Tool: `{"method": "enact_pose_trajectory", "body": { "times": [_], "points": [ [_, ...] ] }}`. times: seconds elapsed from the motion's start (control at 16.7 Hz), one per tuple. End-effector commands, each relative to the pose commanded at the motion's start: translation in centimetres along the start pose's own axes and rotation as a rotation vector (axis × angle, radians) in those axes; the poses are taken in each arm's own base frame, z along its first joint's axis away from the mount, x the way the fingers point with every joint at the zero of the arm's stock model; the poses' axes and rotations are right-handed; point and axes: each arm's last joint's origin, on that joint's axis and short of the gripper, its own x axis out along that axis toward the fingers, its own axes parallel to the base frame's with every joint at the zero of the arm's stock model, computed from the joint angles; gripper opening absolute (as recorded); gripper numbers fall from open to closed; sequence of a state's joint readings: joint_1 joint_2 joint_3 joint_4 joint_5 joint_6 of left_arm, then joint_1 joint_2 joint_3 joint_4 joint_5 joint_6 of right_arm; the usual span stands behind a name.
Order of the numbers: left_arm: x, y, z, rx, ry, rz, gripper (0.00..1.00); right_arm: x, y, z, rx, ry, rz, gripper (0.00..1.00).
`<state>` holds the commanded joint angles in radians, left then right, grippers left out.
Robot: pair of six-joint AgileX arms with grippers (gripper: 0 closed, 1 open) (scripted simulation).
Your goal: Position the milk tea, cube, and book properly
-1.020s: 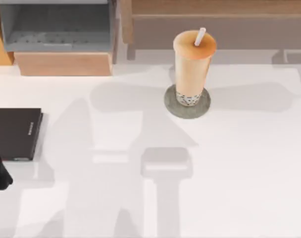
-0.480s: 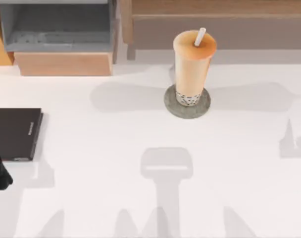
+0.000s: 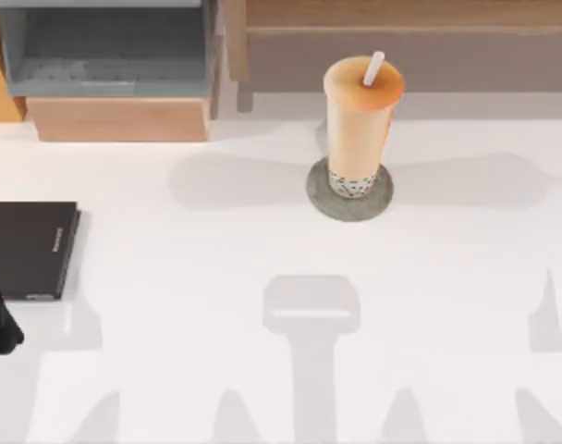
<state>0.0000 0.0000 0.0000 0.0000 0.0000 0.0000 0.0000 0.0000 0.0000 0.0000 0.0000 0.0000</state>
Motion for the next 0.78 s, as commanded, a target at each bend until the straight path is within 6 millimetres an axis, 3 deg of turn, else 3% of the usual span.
{"method": "enact_pose_trajectory", "body": {
  "times": [0.3, 0.42, 0.6, 0.78],
  "points": [
    [0.0, 0.0, 0.0, 0.000, 0.000, 0.000, 1.00, 0.0, 0.0, 0.0, 0.000, 0.000, 0.000, 1.00],
    [0.0, 0.0, 0.9, -0.001, -0.014, -0.001, 1.00, 0.0, 0.0, 0.0, 0.000, 0.000, 0.000, 1.00],
    [0.4, -0.2, 4.1, -0.005, -0.049, -0.004, 1.00, 0.0, 0.0, 0.0, 0.000, 0.000, 0.000, 1.00],
    [2.2, -0.6, 8.3, -0.013, -0.067, -0.008, 1.00, 0.0, 0.0, 0.0, 0.000, 0.000, 0.000, 1.00]
  ]
}}
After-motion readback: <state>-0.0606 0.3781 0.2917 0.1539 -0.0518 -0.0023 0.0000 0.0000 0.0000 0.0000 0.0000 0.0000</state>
